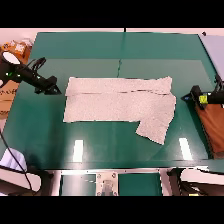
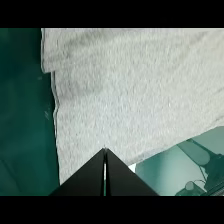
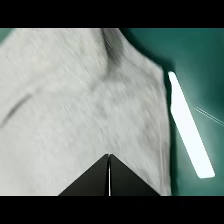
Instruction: Fold the shirts.
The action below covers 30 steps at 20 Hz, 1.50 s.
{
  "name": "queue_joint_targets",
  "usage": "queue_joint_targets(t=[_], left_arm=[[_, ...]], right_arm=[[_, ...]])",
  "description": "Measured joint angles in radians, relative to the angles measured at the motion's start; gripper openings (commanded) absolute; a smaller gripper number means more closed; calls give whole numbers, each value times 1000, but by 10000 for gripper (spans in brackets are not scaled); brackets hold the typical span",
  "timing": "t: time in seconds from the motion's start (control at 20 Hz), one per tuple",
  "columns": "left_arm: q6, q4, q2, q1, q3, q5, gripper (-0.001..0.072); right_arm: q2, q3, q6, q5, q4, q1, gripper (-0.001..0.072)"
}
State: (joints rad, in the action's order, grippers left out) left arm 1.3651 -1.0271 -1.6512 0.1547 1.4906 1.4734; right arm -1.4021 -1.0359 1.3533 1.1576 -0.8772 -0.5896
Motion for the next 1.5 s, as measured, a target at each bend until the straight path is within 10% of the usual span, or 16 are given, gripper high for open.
queue_joint_targets(t=[0.15,0.3,0.35,0.4,0.45,1.25,1.4,1.5], left_arm=[[29,-50,153,-47,-185,-52,18],[69,-72,332,-103,-406,-153,22],[89,-76,386,-123,-475,-193,210],[110,-81,428,-142,-532,-226,596],[134,-83,464,-162,-589,-263,710],[389,82,501,-329,-958,-952,702],[370,122,486,-330,-961,-953,17],[337,145,486,-333,-950,-916,19]], right_arm=[[166,151,142,10,-163,-4,17],[314,319,244,20,-237,-4,382],[344,365,262,23,-238,-4,381],[367,410,275,23,-233,-4,381],[384,449,283,22,-222,-4,381],[230,588,96,-170,137,90,414],[208,572,69,-167,153,100,281],[200,556,58,-149,143,102,104]])
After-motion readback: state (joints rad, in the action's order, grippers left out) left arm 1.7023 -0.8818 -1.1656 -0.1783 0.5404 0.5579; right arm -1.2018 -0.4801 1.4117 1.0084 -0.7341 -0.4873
